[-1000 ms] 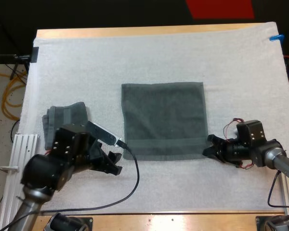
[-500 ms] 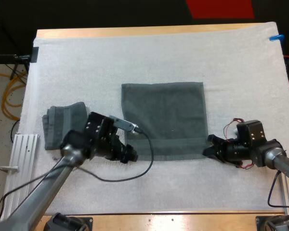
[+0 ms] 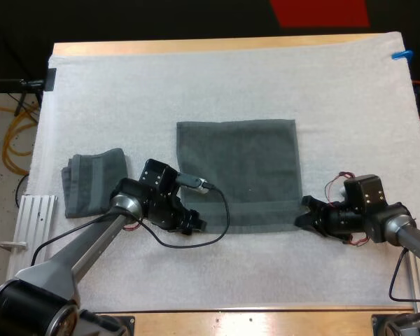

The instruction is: Pick towel from pile fold and stack

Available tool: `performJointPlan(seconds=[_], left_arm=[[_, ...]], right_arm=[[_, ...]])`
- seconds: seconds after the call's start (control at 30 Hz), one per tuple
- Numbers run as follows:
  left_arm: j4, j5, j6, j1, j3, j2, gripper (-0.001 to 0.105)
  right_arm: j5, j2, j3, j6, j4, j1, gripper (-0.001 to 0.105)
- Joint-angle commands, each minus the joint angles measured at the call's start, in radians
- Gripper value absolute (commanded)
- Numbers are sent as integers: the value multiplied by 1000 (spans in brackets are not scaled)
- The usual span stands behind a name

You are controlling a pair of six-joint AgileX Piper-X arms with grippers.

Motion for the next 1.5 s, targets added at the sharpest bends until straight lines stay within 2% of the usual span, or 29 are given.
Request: performJointPlan(seconds=[0.0,0.07,0.27,0.37,0.53,0.73,0.87,1.03,1.17,1.3,1.47], left_arm=[[-24,6,-7,-4,4,17,60],[-24,6,-7,-4,4,17,55],[-22,24,2,-4,4,17,19],[-22,45,4,-4,4,17,10],[-17,51,19,-4,4,17,1],[45,126,53,-4,4,-10,0],[141,126,65,-4,4,-82,0],[230,153,65,-4,4,-213,0],[289,186,65,-4,20,-290,0],[239,187,65,-4,53,-301,0],[43,187,3,34,79,-277,0]], right_arm=[[11,7,4,-9,11,1,0],[11,7,4,-9,11,1,0],[11,7,4,-9,11,1,0],[2,7,4,-9,11,1,0],[-3,5,4,-9,11,1,0],[-5,-80,4,-8,27,1,0],[1,-181,4,-2,78,30,0],[48,-309,4,-2,203,111,0],[126,-411,-11,7,317,182,0],[221,-466,-16,91,280,215,0],[306,-412,-16,199,108,215,0]])
